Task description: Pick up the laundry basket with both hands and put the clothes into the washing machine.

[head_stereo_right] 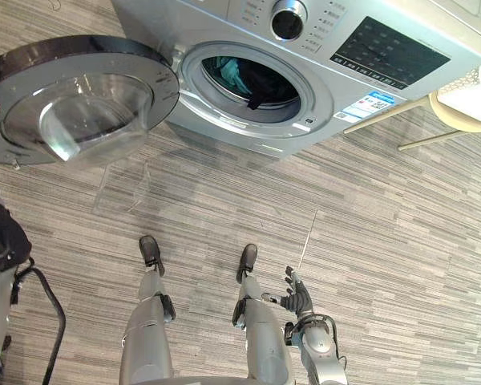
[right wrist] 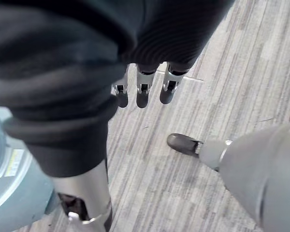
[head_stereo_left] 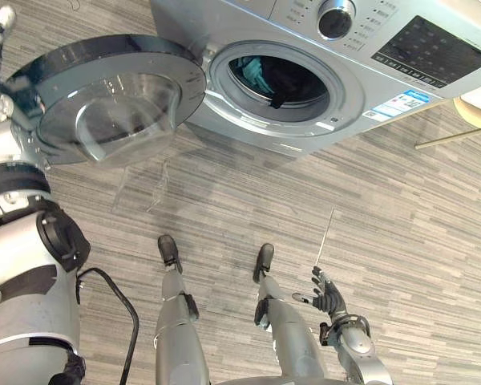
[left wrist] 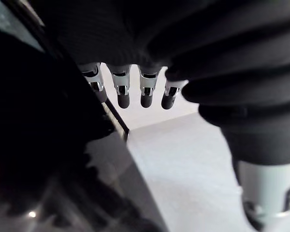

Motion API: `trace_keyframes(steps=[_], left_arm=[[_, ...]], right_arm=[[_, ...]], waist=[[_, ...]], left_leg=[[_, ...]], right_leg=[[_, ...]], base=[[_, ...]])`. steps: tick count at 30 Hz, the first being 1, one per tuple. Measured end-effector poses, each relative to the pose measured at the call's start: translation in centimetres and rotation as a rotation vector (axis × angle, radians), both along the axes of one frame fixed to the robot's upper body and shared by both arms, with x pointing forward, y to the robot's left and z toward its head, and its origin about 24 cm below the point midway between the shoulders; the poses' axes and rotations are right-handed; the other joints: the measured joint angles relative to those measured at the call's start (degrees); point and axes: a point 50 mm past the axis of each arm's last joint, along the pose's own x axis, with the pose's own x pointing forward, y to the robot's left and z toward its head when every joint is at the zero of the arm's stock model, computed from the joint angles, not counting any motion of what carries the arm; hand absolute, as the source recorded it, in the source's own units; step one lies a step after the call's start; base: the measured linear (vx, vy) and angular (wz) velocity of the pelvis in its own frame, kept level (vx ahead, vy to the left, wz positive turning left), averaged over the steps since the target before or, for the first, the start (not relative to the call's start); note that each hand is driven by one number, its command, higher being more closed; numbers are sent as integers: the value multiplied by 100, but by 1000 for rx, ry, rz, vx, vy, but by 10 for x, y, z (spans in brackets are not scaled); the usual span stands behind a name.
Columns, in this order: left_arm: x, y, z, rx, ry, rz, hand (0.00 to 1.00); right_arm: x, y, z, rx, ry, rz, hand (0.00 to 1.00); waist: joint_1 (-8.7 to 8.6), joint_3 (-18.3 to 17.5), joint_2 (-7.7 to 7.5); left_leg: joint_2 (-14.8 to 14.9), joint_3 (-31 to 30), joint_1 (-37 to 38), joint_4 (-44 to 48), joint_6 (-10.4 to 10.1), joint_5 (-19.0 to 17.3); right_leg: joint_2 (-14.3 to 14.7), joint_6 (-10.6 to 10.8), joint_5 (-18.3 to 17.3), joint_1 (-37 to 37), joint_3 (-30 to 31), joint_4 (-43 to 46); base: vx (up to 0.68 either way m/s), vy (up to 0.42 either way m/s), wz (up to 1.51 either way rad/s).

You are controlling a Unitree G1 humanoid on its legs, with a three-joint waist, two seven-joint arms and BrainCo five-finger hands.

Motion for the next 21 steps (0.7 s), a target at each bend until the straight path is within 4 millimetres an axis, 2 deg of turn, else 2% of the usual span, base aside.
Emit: trace_keyframes(steps=[2, 3, 5, 6, 7, 8, 9, 10, 12, 14, 15, 16, 18, 19, 20, 21], left_arm=[[-8, 9, -59, -55, 130, -2, 0], [-9, 8, -74, -70, 172, -7, 0], [-14, -8, -147, -152, 368, -57, 0], [-16, -14, -165, -171, 418, -73, 0], [-18, -33, -199, -191, 524, -126, 0], [-16, -61, -226, -189, 624, -211, 0], [-14, -76, -236, -181, 669, -257, 0], [-9, -107, -251, -136, 746, -357, 0], [2, -181, -263, 1, 810, -598, 0], [2, -217, -260, 18, 770, -703, 0], [-5, -262, -250, 136, 690, -857, 0], [-7, -271, -248, 154, 673, -889, 0], [-24, -340, -227, 250, 519, -1138, 0], [-29, -357, -221, 249, 473, -1191, 0], [-39, -389, -209, 252, 394, -1284, 0], [-43, -403, -204, 257, 364, -1324, 0]], right_arm=[[4, -1, 9, 2, -45, 23, 0], [4, -1, 11, 0, -52, 32, 0], [2, -6, 11, -15, -48, 40, 0], [1, -7, 11, -18, -47, 39, 0], [1, -11, 12, -26, -47, 36, 0], [0, -17, 12, -47, -43, 31, 0], [1, -18, 11, -63, -41, 38, 0], [4, -19, 10, -82, -34, 48, 0], [7, -17, -1, -108, 16, 70, 0], [6, -16, -10, -104, 64, 69, 0], [3, -13, -24, -93, 144, 70, 0], [2, -13, -26, -93, 157, 70, 0], [-5, -10, -38, -91, 229, 79, 0], [-7, -9, -41, -89, 242, 81, 0], [-9, -6, -44, -89, 263, 90, 0], [-10, -4, -46, -87, 269, 94, 0]], waist=[[1, -143, 148], [8, -168, 199], [54, -371, 356], [70, -432, 412], [110, -527, 532], [194, -622, 633], [214, -652, 680], [214, -679, 724], [149, -716, 707], [61, -728, 692], [-56, -754, 666], [-67, -756, 666], [-226, -856, 672], [-274, -914, 670], [-350, -982, 662], [-387, -1021, 669]], left_leg=[[16, 169, 187, 0, -26, -23], [18, 197, 268, -1, -54, -47], [18, 339, 621, -8, -174, -192], [37, 391, 690, -8, -199, -219], [52, 470, 830, -10, -170, -246], [40, 485, 921, -11, -160, -254], [28, 480, 959, -11, -159, -255], [-24, 473, 1045, -8, -158, -255], [-176, 404, 1154, -8, -130, -272], [-293, 291, 1159, -8, -106, -287], [-461, 254, 1207, -7, -26, -338], [-503, 256, 1226, -8, -12, -347], [-782, 296, 1358, -6, 110, -380], [-840, 325, 1388, -5, 121, -387], [-913, 414, 1497, -4, 175, -424], [-932, 456, 1549, -4, 205, -445]], right_leg=[[7, 4, -5, 103, 105, -9], [7, 13, -16, 172, 125, -14], [-1, -62, -191, 441, 141, -8], [9, -78, -221, 489, 147, 10], [12, -87, -263, 609, 148, 27], [-1, -96, -301, 678, 153, 60], [-12, -67, -335, 717, 146, 75], [-49, -59, -383, 791, 127, 134], [-194, -28, -416, 906, 111, 235], [-308, 17, -425, 960, 84, 239], [-470, 123, -389, 1026, 94, 223], [-501, 136, -380, 1046, 97, 217], [-770, 245, -313, 1151, 177, 200], [-829, 263, -303, 1161, 208, 199], [-901, 301, -288, 1213, 295, 198], [-920, 304, -288, 1234, 342, 198]], base=[[21, 20, -20], [20, 18, -20], [20, 3, -15], [17, -10, -7], [10, -6, -4], [0, 0, 0], [-3, 12, 10], [-18, 32, 18], [-34, 67, 25], [-20, 85, 30], [-4, 64, 25], [12, 74, 20], [38, 93, 6], [63, 109, -9], [57, 70, -18], [54, 43, -29]])
